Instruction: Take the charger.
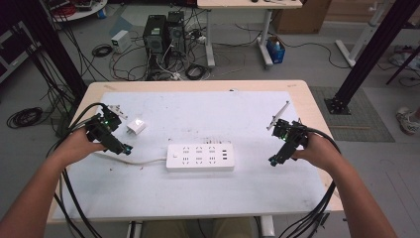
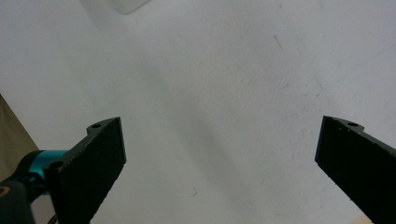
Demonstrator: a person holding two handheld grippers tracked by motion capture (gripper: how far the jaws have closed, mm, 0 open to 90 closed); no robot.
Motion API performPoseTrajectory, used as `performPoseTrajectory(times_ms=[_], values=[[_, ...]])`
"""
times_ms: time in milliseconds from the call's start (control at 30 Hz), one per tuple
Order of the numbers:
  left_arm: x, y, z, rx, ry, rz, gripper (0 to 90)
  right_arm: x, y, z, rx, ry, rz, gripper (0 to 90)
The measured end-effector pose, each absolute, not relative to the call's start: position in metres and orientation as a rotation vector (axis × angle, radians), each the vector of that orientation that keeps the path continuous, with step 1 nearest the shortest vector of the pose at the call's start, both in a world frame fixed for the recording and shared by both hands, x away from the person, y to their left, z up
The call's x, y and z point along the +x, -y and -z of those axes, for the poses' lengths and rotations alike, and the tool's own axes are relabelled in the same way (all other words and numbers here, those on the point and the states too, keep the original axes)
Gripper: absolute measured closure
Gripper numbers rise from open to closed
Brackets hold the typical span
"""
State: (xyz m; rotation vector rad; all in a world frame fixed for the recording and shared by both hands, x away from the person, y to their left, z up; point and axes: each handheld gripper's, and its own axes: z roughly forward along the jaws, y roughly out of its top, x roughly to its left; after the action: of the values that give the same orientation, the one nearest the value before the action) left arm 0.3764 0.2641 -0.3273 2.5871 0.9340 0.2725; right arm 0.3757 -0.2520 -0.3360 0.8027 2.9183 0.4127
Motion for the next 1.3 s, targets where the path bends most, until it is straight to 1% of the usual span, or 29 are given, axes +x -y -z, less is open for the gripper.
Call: performPoseTrajectory(times_ms=[233, 367, 700, 900, 1133, 1200, 1267, 1300], values=[[0.379, -0.268, 0.327, 2.583, -0.948, -0.283, 1.6, 0.378, 0.251, 0.337, 0.804, -2.917, -0.409, 1.1], [0.382, -0.271, 0.327, 2.545, -0.987, -0.28, 1.6, 0.379, 0.251, 0.337, 0.815, -2.911, -0.408, 1.1], [0.385, -0.268, 0.324, 2.502, -1.021, -0.339, 1.6, 0.38, 0.249, 0.336, 0.822, -2.891, -0.423, 1.1], [0.404, -0.274, 0.328, 2.39, -1.099, -0.365, 1.6, 0.379, 0.246, 0.334, 0.822, -2.872, -0.465, 1.1], [0.425, -0.271, 0.343, 2.377, -1.148, -0.351, 1.6, 0.378, 0.249, 0.333, 0.82, -2.856, -0.477, 1.1], [0.437, -0.272, 0.352, 2.376, -1.172, -0.36, 1.6, 0.378, 0.25, 0.332, 0.829, -2.844, -0.498, 1.1], [0.437, -0.272, 0.352, 2.376, -1.172, -0.36, 1.7, 0.378, 0.251, 0.332, 0.823, -2.843, -0.505, 1.1], [0.446, -0.273, 0.359, 2.35, -1.19, -0.376, 1.7, 0.378, 0.251, 0.332, 0.823, -2.843, -0.505, 1.1]])
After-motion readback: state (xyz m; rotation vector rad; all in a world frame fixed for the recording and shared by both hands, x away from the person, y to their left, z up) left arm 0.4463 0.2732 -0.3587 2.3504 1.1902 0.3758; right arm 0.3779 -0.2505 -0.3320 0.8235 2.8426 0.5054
